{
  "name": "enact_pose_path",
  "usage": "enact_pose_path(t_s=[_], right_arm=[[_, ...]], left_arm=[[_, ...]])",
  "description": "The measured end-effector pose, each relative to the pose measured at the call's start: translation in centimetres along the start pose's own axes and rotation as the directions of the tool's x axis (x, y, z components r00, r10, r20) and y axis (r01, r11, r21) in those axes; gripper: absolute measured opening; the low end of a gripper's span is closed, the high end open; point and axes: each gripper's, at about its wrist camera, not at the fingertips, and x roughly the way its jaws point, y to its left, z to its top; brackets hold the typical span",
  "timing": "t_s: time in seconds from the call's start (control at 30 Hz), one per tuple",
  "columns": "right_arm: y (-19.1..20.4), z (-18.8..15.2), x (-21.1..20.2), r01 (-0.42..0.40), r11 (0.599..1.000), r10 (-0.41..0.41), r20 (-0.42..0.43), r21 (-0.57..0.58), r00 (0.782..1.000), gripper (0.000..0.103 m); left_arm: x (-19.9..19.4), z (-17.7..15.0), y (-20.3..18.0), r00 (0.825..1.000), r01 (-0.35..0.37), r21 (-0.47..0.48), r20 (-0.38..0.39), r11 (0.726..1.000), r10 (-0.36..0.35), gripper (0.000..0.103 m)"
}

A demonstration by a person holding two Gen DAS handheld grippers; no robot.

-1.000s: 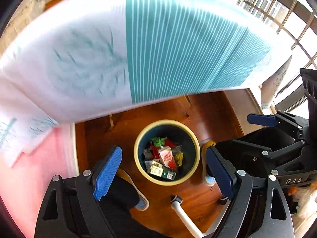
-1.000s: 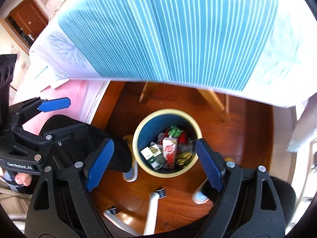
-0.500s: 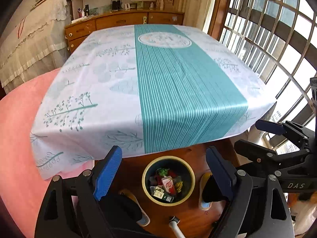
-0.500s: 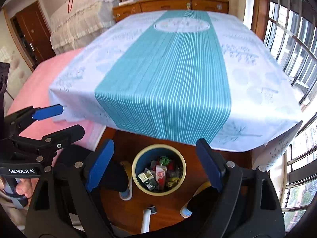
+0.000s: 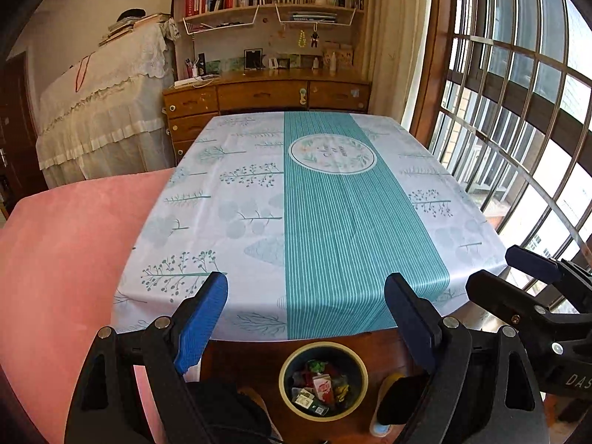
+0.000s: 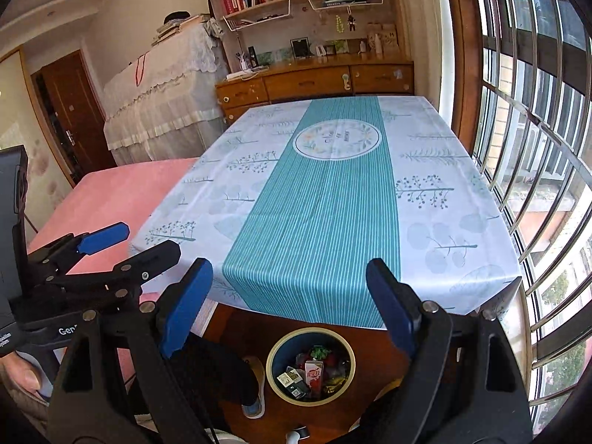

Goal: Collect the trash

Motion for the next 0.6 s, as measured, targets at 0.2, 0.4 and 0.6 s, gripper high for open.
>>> enact_pose_path(t_s=[0.2, 0.4, 0.6], right_arm=[[0.5, 0.4, -1.2, 0.005, 1.0, -0.005, 0.035, -0.008, 0.999, 0.083], [0.6, 0.3, -1.2, 0.015, 1.0, -0.014, 0.045, -0.016, 0.999, 0.083], [0.4, 0.2, -0.6, 0.011, 1.0, -0.011, 0.046, -0.012, 0.999, 0.083]], left_arm=[[-1.4, 0.2, -0.8, 0.998, -0.057, -0.023, 0.024, 0.998, 0.058, 0.088], [-1.0, 0.0, -0.8, 0.998, -0.055, -0.062, 0.004, 0.997, 0.056, 0.088], [-0.5, 0.2, -0.7, 0.997, -0.071, -0.07, -0.001, 0.995, 0.071, 0.088]])
